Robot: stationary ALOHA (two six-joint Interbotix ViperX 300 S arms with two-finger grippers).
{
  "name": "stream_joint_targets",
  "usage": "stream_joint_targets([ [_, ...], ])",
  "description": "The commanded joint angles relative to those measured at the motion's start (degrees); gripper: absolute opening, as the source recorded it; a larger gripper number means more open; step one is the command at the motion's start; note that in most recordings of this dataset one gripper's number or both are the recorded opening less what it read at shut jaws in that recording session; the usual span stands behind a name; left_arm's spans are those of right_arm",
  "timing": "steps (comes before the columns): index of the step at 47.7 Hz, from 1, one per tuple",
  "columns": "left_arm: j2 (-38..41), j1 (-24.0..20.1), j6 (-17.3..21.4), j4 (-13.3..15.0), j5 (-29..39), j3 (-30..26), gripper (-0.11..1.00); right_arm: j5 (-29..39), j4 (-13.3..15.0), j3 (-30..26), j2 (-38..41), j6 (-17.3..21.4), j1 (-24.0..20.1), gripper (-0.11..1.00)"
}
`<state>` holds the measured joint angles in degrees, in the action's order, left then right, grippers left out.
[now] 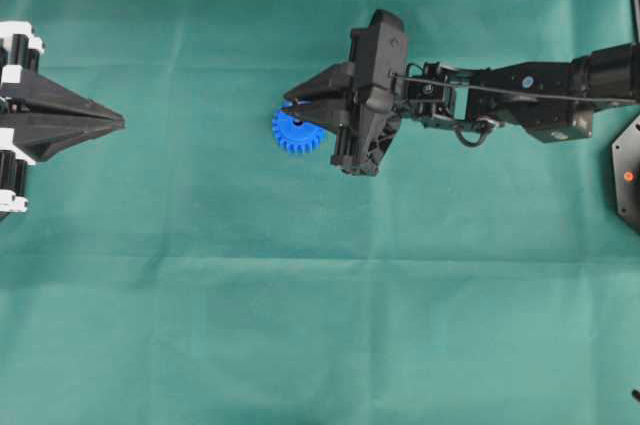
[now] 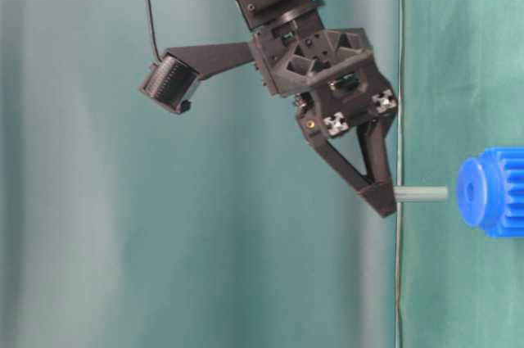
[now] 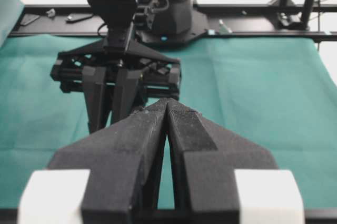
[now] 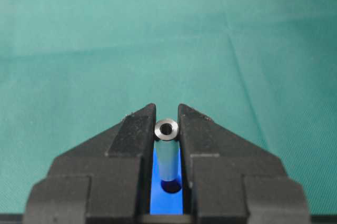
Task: Insert the shaft placed at a random location into the center hole of the small gear at another random location.
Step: 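Align and lower the shaft into the blue gear's center hole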
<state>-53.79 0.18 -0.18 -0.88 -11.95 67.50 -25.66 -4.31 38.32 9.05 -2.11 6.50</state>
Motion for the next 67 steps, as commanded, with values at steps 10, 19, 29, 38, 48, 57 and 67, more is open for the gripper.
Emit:
stream_joint_targets([
  [10, 0.35, 0.18, -0.09, -0.09, -0.53, -0.79, 0.00, -1.85, -0.09, -0.97, 1.49, -0.79, 0.35, 0.14],
  [19, 0.35, 0.09, -0.09, -0.09, -0.53, -0.70, 0.00, -2.20, -0.09, -0.97, 1.93, -0.79, 0.35, 0.14],
  [29, 0.35, 0.09, -0.09, -0.09, -0.53, -0.79, 0.00, -2.29, -0.18, -0.97, 2.55, -0.79, 0.44, 0.14],
  [38, 0.35, 0.09, -0.09, -0.09, -0.44, -0.70, 0.00, -2.29, -0.09, -1.05, 3.34, -0.53, 0.44, 0.14],
  [48, 0.35, 0.18, -0.09, -0.09, -0.44, -0.70, 0.00, -2.37, -0.18, -1.58, 4.66, -0.53, 0.44, 0.14],
  [57, 0.35, 0.09, -0.09, -0.09, -0.35, -0.70, 0.00, -2.37, -0.09, -2.20, 6.06, -0.35, 0.44, 0.14],
  [67, 0.35, 0.09, -0.09, -0.09, -0.26, -0.70, 0.00, -2.20, -0.09, -2.20, 6.50, -0.26, 0.44, 0.14],
])
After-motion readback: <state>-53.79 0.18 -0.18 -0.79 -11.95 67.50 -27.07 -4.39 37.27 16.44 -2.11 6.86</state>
